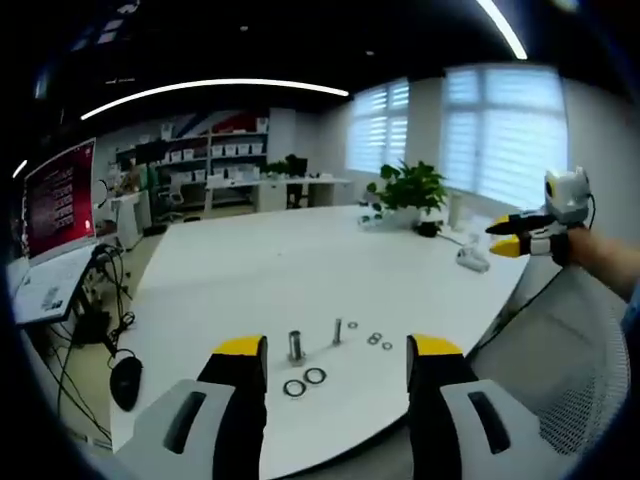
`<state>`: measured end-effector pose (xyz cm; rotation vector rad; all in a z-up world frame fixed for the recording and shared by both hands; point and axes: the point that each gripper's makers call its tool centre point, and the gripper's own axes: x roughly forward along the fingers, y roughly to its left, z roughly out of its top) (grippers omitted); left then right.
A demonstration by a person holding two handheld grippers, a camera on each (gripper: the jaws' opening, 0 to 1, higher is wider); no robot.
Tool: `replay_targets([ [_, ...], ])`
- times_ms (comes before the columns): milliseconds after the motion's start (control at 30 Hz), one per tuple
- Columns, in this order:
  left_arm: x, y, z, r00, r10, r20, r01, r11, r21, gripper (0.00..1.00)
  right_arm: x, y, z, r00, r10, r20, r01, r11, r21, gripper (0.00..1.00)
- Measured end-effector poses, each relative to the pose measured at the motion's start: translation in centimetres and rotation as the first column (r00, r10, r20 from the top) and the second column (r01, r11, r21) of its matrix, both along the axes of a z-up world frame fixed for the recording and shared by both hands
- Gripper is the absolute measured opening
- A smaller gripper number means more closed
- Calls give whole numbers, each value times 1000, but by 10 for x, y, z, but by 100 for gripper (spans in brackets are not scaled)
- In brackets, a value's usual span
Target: Place the washer onto the threaded stud by aligning its center hole with the stud, sliding it down to the base, and recovering from edge contact or off-axis alignment until the washer reaches the visible bottom stop.
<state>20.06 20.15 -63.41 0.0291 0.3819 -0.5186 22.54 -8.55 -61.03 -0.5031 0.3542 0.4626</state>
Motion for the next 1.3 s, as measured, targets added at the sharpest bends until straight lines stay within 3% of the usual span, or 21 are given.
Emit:
replay_targets([
  [67, 0, -1, -3, 1000, -6, -10, 6, 1000, 11, 53, -5, 9, -4, 1000, 23, -14, -23, 1000, 4, 37],
  [200, -3, -5, -3, 1000, -17, -10, 17, 1000, 14, 52, -6, -3, -15, 997, -21, -73, 21, 1000, 1, 41],
  [300, -3, -2, -5, 999, -12, -32, 12, 1000, -7, 54, -7, -5, -15, 992, -44, -118, 58, 992, 115, 41],
  [367, -3, -1, -5, 999, -5, -35, 5, 1000, -13, 54, -7, -5, -16, 991, -46, -127, 64, 987, 147, 41],
  [533, -4, -5, -11, 998, -25, -60, 26, 1000, 16, 52, -9, -5, -22, 988, -33, -149, 48, 994, 102, 41],
  [733, -7, -7, -9, 998, -34, -46, 35, 999, 25, 48, -9, -5, -23, 989, -19, -144, 31, 996, 80, 41],
  [833, -6, -4, -10, 998, -35, -45, 37, 999, 33, 49, -10, -4, -23, 987, -25, -159, 41, 994, 99, 40],
  [933, -3, 7, -10, 999, -1, -49, 1, 1000, 6, 53, -13, 4, -18, 988, -4, -156, 30, 986, 164, 40],
  [1067, -4, 1, -11, 998, -20, -51, 21, 1000, 13, 53, -10, 0, -26, 985, -7, -170, 25, 995, 101, 40],
  [1300, -3, 1, -12, 998, -20, -56, 21, 1000, 17, 53, -11, -2, -28, 981, -5, -195, 33, 990, 139, 39],
])
